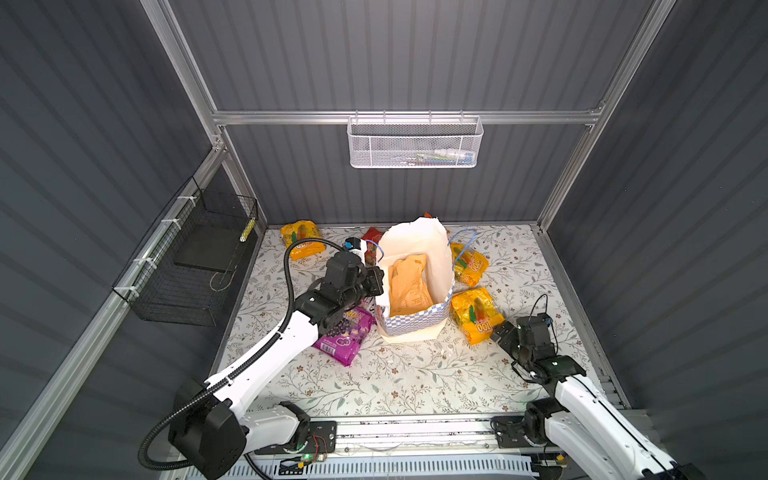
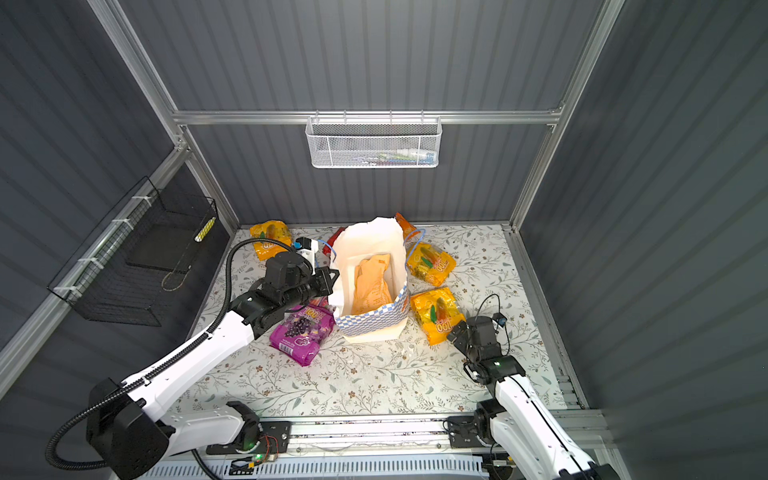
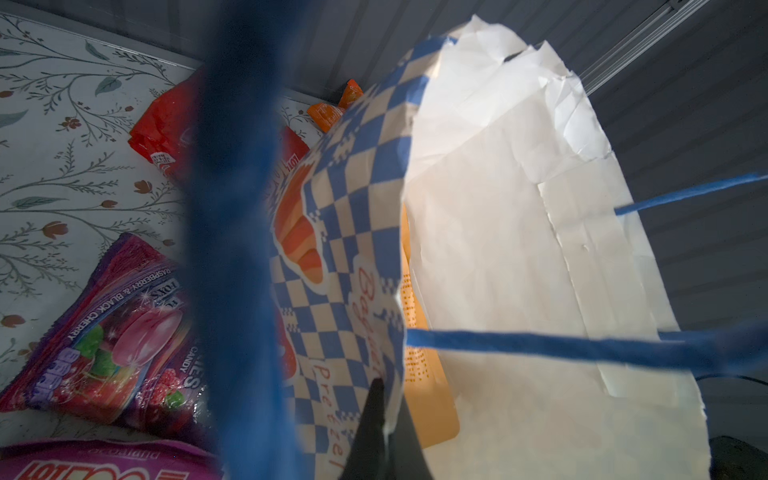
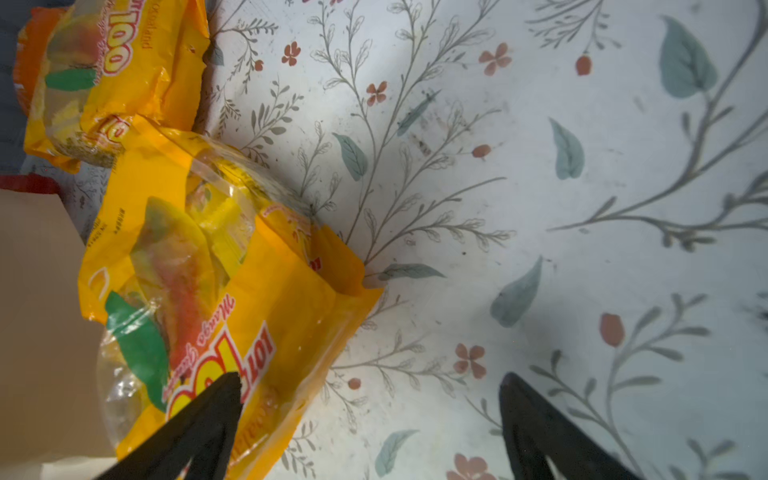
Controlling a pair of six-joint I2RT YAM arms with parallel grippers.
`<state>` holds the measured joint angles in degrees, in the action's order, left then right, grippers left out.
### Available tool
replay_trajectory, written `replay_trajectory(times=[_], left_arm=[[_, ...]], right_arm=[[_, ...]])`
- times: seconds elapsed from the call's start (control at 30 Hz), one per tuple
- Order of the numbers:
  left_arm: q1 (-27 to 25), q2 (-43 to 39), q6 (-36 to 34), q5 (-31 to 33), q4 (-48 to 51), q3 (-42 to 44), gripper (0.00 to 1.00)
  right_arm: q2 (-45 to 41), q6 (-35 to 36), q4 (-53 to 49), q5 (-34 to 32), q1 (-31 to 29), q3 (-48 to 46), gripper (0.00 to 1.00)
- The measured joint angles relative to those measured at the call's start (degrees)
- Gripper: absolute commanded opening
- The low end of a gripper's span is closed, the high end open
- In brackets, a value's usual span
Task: Place the snacks into the paper bag
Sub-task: 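Move the right gripper to the yellow Lot100 bag nearest the robot and grasp it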
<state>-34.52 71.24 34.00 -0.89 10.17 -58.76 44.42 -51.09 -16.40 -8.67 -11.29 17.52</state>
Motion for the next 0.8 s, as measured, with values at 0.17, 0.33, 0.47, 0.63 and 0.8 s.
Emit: replay_trajectory(times=[0.17, 0.33, 0.47, 0.63, 0.8], left_arm=[[0.0, 0.0, 0.0, -0.2, 0.0, 0.0, 0.0], [0.0, 0.0, 0.0, -0.2, -0.2, 0.1, 0.0], [0.0, 0.0, 0.0, -0.2, -0.5, 0.3, 0.0], [0.0, -0.6, 0.0, -0.4, -1.5, 1.2, 0.0], [0.0, -2.0, 0.0, -0.7, -1.9, 2.0, 0.0]], right_arm=[[4.1, 0.1, 6.1, 3.4, 2.2, 0.0, 0.86], [6.8, 0.2, 10.1, 6.1, 4.0, 0.0, 0.72], [9.7, 0.0, 12.6, 8.3, 5.5, 0.0, 0.59], [11.6, 0.0, 15.3, 10.5, 6.3, -0.1, 0.46], [12.1, 0.1, 17.2, 11.1, 6.7, -0.5, 0.38]])
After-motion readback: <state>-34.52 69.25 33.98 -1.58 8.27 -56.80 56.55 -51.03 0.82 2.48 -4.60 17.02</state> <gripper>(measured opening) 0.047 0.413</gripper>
